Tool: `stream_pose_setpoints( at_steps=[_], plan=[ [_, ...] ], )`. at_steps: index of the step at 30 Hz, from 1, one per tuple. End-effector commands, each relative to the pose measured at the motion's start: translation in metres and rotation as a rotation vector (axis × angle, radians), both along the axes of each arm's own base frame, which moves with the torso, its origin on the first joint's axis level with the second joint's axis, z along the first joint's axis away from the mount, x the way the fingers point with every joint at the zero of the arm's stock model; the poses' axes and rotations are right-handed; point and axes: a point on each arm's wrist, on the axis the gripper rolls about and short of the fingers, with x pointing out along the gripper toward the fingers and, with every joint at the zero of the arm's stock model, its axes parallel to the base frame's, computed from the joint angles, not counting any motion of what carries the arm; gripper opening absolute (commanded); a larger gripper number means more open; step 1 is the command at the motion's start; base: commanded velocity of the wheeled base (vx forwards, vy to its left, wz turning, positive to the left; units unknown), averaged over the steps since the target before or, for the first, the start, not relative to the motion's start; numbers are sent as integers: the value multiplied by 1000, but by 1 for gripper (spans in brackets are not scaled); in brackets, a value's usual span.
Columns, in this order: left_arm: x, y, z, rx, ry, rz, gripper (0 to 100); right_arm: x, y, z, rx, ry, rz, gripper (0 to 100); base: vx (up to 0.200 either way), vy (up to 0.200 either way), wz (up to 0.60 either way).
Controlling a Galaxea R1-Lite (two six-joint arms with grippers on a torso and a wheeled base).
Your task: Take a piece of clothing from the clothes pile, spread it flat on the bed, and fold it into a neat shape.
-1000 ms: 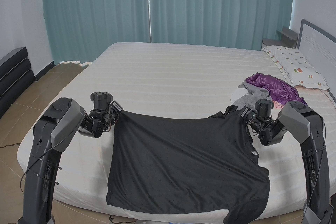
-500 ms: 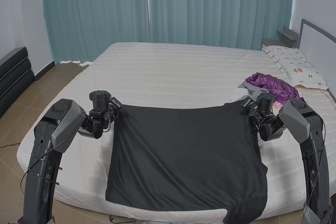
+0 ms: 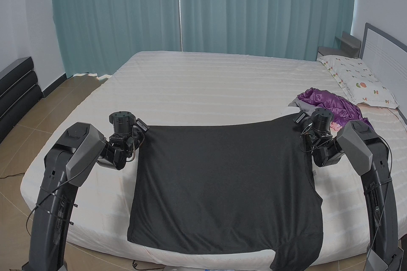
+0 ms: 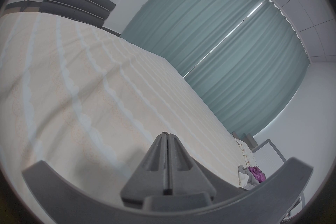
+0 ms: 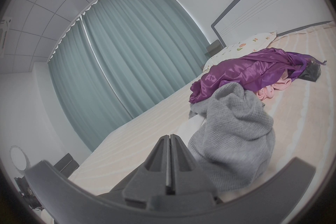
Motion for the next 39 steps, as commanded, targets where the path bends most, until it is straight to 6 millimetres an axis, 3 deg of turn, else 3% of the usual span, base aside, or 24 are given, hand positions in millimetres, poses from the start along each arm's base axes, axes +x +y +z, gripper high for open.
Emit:
stream_pose_setpoints(
  at_steps=[1, 8, 24, 37, 38, 39],
  plan=[
    [0, -1, -5, 0, 6, -4, 0, 2, -5, -2, -2, -3, -10, 0, 0, 0, 0],
    [2, -2, -8, 0, 5, -5, 0, 0, -3, -31, -35, 65, 0, 0, 0, 0, 0],
    [5, -3, -16, 4, 8, -8, 0, -5, 5, -64, -46, 124, 13, 0, 0, 0, 0],
    [4, -6, -20, 14, 18, -16, 0, -6, 7, -71, -46, 147, 16, 0, 0, 0, 0],
    [4, -6, -20, 14, 18, -16, 0, -6, 7, -71, -46, 147, 16, 100, 0, 0, 0],
    [4, -6, -20, 14, 18, -16, 0, -6, 7, -71, -46, 147, 16, 100, 0, 0, 0]
  ],
)
